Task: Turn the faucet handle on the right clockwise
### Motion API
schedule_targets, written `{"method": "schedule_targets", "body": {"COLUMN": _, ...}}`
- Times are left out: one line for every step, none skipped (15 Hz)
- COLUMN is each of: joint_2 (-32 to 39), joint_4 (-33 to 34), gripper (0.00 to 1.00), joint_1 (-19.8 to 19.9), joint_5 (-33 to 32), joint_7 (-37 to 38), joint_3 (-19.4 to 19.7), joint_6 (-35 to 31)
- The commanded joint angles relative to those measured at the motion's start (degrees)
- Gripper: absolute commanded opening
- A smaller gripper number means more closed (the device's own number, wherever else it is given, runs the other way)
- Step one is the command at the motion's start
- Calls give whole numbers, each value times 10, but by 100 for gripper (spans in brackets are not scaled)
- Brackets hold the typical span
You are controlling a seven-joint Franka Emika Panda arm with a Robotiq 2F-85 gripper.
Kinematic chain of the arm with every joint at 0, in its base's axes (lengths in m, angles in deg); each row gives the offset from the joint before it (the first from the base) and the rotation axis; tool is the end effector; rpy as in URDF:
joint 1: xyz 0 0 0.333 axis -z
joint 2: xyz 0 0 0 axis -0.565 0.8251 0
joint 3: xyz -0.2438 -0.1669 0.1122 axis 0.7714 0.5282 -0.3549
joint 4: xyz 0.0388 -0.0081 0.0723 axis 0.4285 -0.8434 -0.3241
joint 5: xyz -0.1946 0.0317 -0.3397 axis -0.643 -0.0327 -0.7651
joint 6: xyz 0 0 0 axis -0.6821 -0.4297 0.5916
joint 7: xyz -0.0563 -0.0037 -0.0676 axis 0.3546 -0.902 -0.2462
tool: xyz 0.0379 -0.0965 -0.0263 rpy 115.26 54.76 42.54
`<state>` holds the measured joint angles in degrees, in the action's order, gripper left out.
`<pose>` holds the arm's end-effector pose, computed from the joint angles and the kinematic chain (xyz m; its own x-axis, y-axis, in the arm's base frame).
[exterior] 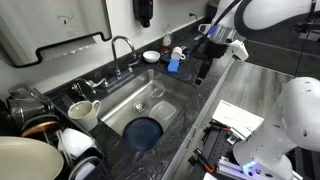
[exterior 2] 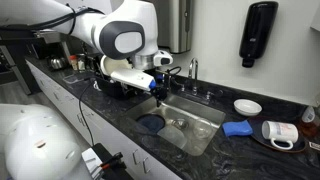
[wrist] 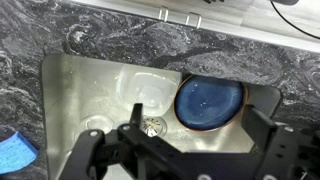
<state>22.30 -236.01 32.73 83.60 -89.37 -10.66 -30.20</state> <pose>0.3093 -0.0387 0.4353 0.9635 0.2265 0.1427 0.2405 -0.9665 -0.0896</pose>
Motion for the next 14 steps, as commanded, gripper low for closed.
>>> {"method": "schedule_targets", "body": {"joint_2": 0, "joint_4": -1, "gripper": 100, "joint_1": 1, "joint_5": 1, "joint_7": 0, "joint_3": -1, "joint_6": 2}}
{"method": "schedule_targets", "body": {"joint_2": 0, "joint_4": -3, "gripper": 100, "joint_1": 1, "joint_5": 1, "joint_7": 0, "joint_3": -1, "joint_6": 2}}
{"method": "schedule_targets", "body": {"joint_2": 0, "joint_4": -4, "gripper": 100, "joint_1": 1, "joint_5": 1, "joint_7": 0, "joint_3": -1, "joint_6": 2}}
{"method": "schedule_targets", "body": {"joint_2": 0, "joint_4": -4, "gripper": 100, "joint_1": 1, "joint_5": 1, "joint_7": 0, "joint_3": -1, "joint_6": 2}}
{"method": "schedule_targets", "body": {"joint_2": 0, "joint_4": -4, "gripper": 100, "joint_1": 1, "joint_5": 1, "joint_7": 0, "joint_3": -1, "joint_6": 2}}
{"method": "schedule_targets", "body": {"joint_2": 0, "joint_4": -4, "gripper": 100, "joint_1": 1, "joint_5": 1, "joint_7": 0, "joint_3": -1, "joint_6": 2}}
{"method": "schedule_targets", "body": {"joint_2": 0, "joint_4": -4, "gripper": 100, "joint_1": 1, "joint_5": 1, "joint_7": 0, "joint_3": -1, "joint_6": 2}}
{"method": "schedule_targets", "body": {"joint_2": 0, "joint_4": -4, "gripper": 100, "joint_1": 1, "joint_5": 1, "joint_7": 0, "joint_3": -1, "joint_6": 2}}
{"method": "schedule_targets", "body": {"joint_2": 0, "joint_4": -4, "gripper": 100, "joint_1": 1, "joint_5": 1, "joint_7": 0, "joint_3": -1, "joint_6": 2}}
{"method": "schedule_targets", "body": {"joint_2": 0, "joint_4": -4, "gripper": 100, "joint_1": 1, "joint_5": 1, "joint_7": 0, "joint_3": -1, "joint_6": 2}}
{"method": "schedule_targets", "body": {"joint_2": 0, "joint_4": -4, "gripper": 100, "joint_1": 1, "joint_5": 1, "joint_7": 0, "joint_3": -1, "joint_6": 2}}
{"method": "schedule_targets", "body": {"joint_2": 0, "joint_4": -4, "gripper": 100, "joint_1": 1, "joint_5": 1, "joint_7": 0, "joint_3": -1, "joint_6": 2}}
{"method": "schedule_targets", "body": {"joint_2": 12, "joint_4": -1, "gripper": 100, "joint_1": 8, "joint_5": 13, "joint_7": 27, "joint_3": -1, "joint_6": -16}}
{"method": "schedule_targets", "body": {"joint_2": 29, "joint_4": 5, "gripper": 100, "joint_1": 15, "joint_5": 26, "joint_7": 57, "joint_3": -2, "joint_6": -35}}
